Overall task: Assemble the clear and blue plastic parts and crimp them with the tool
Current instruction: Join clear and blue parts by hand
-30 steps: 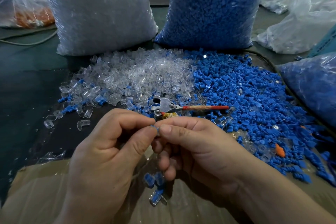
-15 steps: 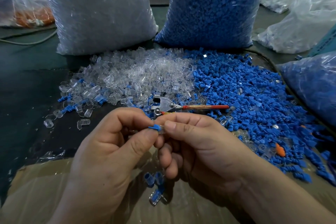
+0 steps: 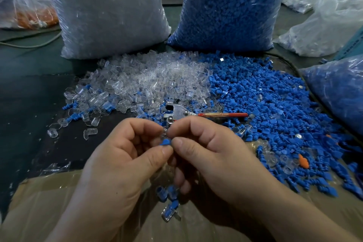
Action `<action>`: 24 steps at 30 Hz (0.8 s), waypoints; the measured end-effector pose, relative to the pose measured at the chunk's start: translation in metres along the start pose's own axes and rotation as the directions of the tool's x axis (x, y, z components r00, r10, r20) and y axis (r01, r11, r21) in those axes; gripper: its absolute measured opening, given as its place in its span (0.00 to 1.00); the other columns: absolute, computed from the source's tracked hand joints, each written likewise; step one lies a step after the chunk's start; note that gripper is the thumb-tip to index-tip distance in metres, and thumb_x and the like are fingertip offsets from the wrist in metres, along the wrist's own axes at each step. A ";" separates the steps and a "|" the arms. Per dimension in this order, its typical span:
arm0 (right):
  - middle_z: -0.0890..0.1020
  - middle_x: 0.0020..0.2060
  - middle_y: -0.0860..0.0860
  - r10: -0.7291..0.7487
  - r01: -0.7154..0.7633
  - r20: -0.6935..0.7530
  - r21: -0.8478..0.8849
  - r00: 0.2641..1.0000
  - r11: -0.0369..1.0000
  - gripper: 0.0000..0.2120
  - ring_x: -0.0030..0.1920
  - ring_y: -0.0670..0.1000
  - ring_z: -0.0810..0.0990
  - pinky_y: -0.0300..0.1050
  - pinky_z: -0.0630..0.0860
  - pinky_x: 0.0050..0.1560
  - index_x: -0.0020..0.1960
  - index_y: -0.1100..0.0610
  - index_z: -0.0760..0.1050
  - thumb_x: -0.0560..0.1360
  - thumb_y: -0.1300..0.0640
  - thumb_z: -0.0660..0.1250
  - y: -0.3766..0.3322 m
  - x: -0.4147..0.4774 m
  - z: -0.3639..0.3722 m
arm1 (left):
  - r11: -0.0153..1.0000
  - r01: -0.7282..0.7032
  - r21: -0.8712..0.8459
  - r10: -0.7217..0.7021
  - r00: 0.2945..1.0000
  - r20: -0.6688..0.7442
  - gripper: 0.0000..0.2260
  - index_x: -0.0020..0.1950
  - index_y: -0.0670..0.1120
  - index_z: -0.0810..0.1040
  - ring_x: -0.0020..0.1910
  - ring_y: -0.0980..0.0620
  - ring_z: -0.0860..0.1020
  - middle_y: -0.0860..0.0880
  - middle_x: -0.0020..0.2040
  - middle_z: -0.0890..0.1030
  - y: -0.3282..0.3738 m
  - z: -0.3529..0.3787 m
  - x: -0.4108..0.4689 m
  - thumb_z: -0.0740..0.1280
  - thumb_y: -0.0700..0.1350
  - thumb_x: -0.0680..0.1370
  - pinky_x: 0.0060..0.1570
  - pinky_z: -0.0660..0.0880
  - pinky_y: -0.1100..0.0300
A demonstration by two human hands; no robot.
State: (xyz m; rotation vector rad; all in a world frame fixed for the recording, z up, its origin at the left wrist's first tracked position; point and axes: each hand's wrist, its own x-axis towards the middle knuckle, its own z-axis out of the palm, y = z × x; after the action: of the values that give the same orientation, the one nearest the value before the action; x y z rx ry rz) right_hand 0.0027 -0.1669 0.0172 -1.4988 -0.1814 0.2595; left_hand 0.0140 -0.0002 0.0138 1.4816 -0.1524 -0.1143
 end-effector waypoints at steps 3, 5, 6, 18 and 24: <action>0.82 0.40 0.43 -0.260 0.193 -0.059 -0.515 0.964 0.835 0.07 0.40 0.45 0.83 0.42 0.79 0.41 0.54 0.44 0.75 0.77 0.46 0.65 0.001 -0.004 -0.004 | 0.992 -0.019 0.123 0.022 0.999 -0.023 0.15 0.41 0.57 0.82 0.32 0.53 0.80 0.50 0.35 0.82 0.001 0.000 -0.002 0.74 0.55 0.55 0.32 0.79 0.60; 0.81 0.45 0.40 -0.386 0.263 -0.031 -0.683 0.922 0.682 0.08 0.46 0.42 0.81 0.39 0.76 0.44 0.55 0.43 0.74 0.77 0.45 0.64 0.001 -0.003 -0.003 | 0.979 -0.035 0.201 0.045 0.998 -0.044 0.17 0.43 0.59 0.81 0.34 0.51 0.81 0.50 0.36 0.82 0.002 0.002 -0.002 0.72 0.59 0.56 0.35 0.79 0.54; 0.80 0.46 0.40 -0.426 0.288 -0.020 -0.709 0.904 0.643 0.08 0.48 0.41 0.80 0.40 0.75 0.46 0.55 0.43 0.74 0.77 0.46 0.63 0.001 -0.002 -0.003 | 0.973 -0.049 0.224 0.061 0.997 -0.048 0.17 0.43 0.60 0.81 0.34 0.51 0.80 0.50 0.36 0.82 0.003 0.002 -0.003 0.71 0.60 0.57 0.36 0.79 0.53; 0.79 0.49 0.50 -0.460 0.363 0.179 -0.864 0.870 0.349 0.10 0.48 0.54 0.78 0.54 0.76 0.46 0.55 0.56 0.78 0.81 0.53 0.61 -0.010 -0.003 -0.002 | 0.926 0.000 0.377 0.049 0.992 -0.120 0.12 0.44 0.58 0.82 0.35 0.45 0.82 0.50 0.34 0.83 0.001 0.002 -0.001 0.76 0.55 0.62 0.39 0.81 0.38; 0.63 0.73 0.49 -0.185 -0.156 -0.169 -0.984 0.968 0.085 0.34 0.74 0.54 0.56 0.56 0.56 0.74 0.75 0.45 0.54 0.74 0.34 0.60 -0.013 0.005 -0.040 | 0.996 0.066 0.057 -0.057 0.988 -0.142 0.13 0.38 0.52 0.83 0.29 0.50 0.80 0.43 0.32 0.82 -0.003 -0.002 0.004 0.74 0.51 0.56 0.27 0.76 0.63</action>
State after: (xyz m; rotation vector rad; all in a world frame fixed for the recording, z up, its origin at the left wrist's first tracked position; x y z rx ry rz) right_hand 0.0198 -0.2048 0.0268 -2.9796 -0.1650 -0.1893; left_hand 0.0188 0.0007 0.0108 1.5502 0.0032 -0.0554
